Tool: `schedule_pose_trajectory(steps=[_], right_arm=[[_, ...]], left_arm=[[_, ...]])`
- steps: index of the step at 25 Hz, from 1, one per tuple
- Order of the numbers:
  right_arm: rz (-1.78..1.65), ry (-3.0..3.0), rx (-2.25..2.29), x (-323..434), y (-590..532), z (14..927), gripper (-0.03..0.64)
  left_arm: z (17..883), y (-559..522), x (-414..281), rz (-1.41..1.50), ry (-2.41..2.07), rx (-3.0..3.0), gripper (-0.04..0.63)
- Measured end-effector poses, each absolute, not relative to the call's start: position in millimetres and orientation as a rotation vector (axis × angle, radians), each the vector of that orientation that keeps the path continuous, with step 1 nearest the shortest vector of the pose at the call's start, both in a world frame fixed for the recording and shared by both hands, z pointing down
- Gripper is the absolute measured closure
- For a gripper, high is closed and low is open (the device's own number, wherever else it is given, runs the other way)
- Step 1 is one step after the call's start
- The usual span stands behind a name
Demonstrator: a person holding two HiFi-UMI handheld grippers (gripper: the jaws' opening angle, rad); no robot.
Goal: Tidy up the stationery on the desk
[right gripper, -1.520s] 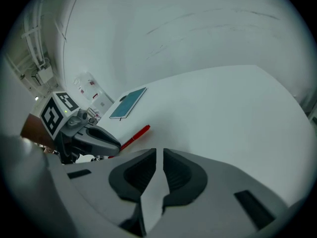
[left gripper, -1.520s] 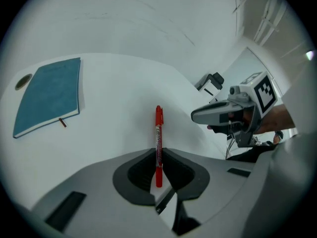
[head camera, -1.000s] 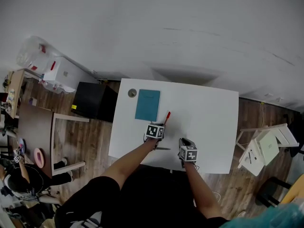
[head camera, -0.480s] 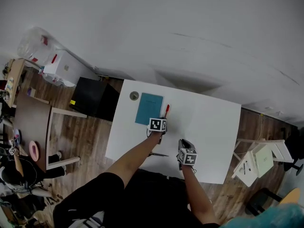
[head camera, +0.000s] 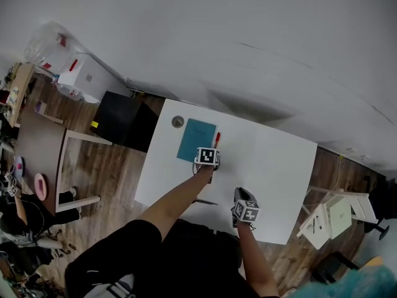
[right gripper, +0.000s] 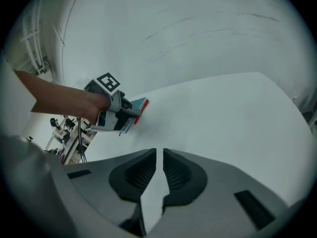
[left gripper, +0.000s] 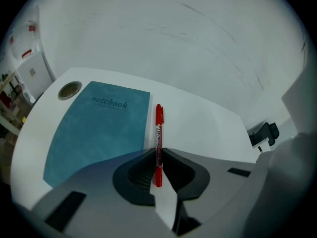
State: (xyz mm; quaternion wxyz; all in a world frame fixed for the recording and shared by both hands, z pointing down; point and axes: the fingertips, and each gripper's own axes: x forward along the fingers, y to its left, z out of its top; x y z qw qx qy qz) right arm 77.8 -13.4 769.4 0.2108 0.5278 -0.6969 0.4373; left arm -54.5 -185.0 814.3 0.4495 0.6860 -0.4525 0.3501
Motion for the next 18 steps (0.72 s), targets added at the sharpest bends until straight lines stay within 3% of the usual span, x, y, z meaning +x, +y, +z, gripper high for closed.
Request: schedule_pose_trajectory(steps=[10, 13, 18], right_arm=[[1.205, -1.994, 1.459, 68, -15, 755, 0.557], [1.205, -1.99, 1.464, 71, -10, 754, 0.557], [1.217, -2.002, 1.497, 77, -4, 752, 0.557]], left_arm=[[814, -183, -51, 0.919, -1.092, 1.746, 0.543], [813, -178, -50, 0.926, -1.083, 1.762, 0.498], [796, -174, -54, 0.939, -1.103, 1.835, 0.483]])
